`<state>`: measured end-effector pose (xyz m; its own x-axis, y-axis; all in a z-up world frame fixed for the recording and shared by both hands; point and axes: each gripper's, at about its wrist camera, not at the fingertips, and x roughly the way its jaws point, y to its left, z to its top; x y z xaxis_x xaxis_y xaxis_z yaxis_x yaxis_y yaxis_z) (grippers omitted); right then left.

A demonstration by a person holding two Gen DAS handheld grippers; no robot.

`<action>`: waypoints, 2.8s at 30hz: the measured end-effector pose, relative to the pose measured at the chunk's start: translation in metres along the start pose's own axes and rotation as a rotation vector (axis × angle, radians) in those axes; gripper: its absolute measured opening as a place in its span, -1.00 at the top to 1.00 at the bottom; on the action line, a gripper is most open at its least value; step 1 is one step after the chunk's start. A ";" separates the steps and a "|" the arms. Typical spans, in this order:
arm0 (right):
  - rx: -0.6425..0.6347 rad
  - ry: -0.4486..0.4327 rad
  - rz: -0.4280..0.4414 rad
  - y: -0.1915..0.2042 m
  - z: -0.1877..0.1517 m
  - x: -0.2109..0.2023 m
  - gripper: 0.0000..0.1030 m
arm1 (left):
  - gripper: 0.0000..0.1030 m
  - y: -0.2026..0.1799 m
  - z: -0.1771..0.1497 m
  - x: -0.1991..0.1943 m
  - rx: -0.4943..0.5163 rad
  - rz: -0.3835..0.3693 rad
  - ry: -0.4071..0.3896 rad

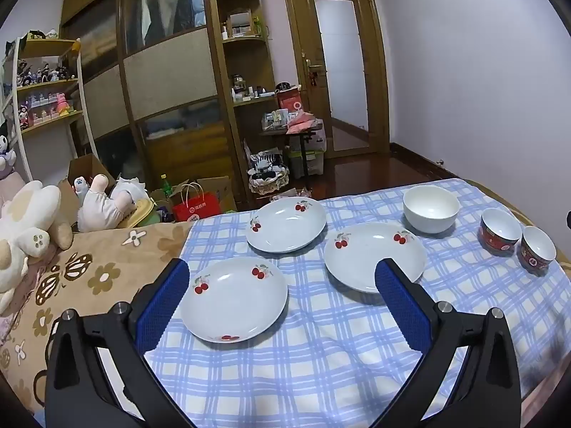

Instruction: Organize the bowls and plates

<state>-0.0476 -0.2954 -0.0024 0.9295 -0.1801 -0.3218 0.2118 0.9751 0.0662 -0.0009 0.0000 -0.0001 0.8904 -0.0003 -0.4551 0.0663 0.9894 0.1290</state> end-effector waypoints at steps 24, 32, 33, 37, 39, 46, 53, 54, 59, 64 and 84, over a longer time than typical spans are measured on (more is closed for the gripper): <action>-0.009 0.005 -0.006 -0.002 0.001 0.004 -1.00 | -0.99 -0.001 0.001 0.000 0.010 -0.001 0.013; -0.004 -0.001 -0.007 -0.005 0.000 0.002 -1.00 | -0.99 -0.001 0.001 0.000 0.011 0.001 0.014; -0.004 0.000 -0.008 -0.004 0.000 0.002 -1.00 | -0.99 -0.001 0.001 0.001 0.011 -0.001 0.015; 0.002 -0.001 -0.015 -0.004 0.000 0.000 -1.00 | -0.99 -0.001 0.001 0.000 0.011 -0.001 0.013; 0.004 0.000 -0.018 -0.004 0.000 -0.001 -1.00 | -0.99 -0.001 0.001 0.000 0.011 -0.001 0.014; 0.004 0.001 -0.021 -0.004 0.000 -0.002 -1.00 | -0.99 -0.002 0.001 0.000 0.013 -0.004 0.015; 0.003 0.002 -0.022 -0.004 0.000 -0.002 -1.00 | -0.99 -0.003 0.000 0.000 0.012 -0.005 0.016; 0.003 0.002 -0.022 -0.004 0.000 -0.002 -1.00 | -0.99 -0.004 0.000 0.001 0.012 -0.006 0.018; 0.003 0.004 -0.022 -0.003 0.000 -0.002 -1.00 | -0.99 -0.006 -0.001 0.001 0.013 -0.008 0.019; 0.002 0.006 -0.022 -0.002 -0.001 -0.003 -1.00 | -0.99 -0.008 -0.002 0.002 0.013 -0.008 0.021; 0.003 0.009 -0.021 -0.002 -0.002 -0.002 -1.00 | -0.99 -0.009 -0.007 0.004 0.011 -0.017 0.036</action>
<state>-0.0504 -0.2971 -0.0035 0.9221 -0.1996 -0.3314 0.2323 0.9707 0.0619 -0.0012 -0.0077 -0.0097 0.8724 -0.0121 -0.4886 0.0865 0.9877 0.1300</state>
